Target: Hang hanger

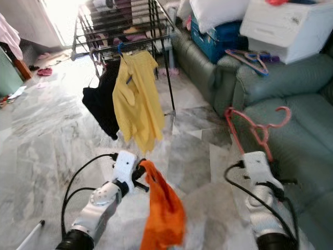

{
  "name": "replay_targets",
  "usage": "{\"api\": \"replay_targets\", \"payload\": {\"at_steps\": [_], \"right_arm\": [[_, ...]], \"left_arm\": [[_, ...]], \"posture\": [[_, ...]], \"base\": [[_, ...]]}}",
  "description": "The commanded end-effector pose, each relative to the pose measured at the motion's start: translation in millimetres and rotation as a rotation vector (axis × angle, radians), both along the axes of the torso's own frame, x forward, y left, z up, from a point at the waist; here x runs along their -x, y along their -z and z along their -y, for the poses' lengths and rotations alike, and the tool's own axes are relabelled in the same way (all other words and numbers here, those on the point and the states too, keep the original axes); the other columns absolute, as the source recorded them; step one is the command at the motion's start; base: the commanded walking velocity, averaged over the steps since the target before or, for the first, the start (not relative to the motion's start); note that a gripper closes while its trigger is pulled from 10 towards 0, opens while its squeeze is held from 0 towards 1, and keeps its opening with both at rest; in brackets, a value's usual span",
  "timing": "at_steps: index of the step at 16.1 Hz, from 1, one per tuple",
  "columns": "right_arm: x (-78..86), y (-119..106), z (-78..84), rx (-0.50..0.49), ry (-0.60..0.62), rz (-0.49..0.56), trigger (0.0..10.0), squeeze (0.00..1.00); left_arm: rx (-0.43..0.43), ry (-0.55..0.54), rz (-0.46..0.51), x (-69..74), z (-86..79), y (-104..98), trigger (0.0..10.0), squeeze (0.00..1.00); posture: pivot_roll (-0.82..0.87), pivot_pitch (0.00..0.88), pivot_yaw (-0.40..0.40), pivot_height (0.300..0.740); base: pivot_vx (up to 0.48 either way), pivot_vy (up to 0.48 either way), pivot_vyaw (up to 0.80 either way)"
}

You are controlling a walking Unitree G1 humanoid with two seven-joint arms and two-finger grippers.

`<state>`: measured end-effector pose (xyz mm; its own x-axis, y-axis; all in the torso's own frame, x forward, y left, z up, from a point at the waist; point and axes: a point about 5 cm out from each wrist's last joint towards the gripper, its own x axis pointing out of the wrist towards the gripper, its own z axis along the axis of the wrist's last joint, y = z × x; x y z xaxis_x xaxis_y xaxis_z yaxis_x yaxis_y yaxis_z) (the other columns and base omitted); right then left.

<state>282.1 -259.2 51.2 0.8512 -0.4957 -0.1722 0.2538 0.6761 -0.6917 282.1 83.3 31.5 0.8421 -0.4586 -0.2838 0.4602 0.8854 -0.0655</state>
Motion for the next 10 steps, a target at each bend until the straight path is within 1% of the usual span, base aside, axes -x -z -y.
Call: {"api": "replay_targets", "payload": {"at_steps": [1, 2, 10], "right_arm": [[-6.8, -7.3, -6.4, 0.01, -0.048, 0.028, 10.0, 0.0], [-7.4, -7.9, -7.2, 0.015, -0.055, 0.032, 10.0, 0.06], [-10.8, -6.8, -11.7, 0.004, -0.093, 0.025, 10.0, 0.03]], "left_arm": [[0.003, -0.022, 0.018, -4.6, -5.1, -5.6, 10.0, 0.0], [0.003, -0.025, 0.018, -4.7, -5.0, -5.8, 10.0, 0.0], [-0.007, -0.03, 0.015, -6.4, -5.3, -5.9, 10.0, 0.0]], "posture": [[-0.17, 0.0, 0.092, 0.74], [-0.17, 0.0, 0.092, 0.74], [-0.17, 0.0, 0.094, 0.74]], "base": [[0.435, 0.0, 0.0], [0.428, 0.0, 0.8], [0.43, 0.0, 0.8]]}}
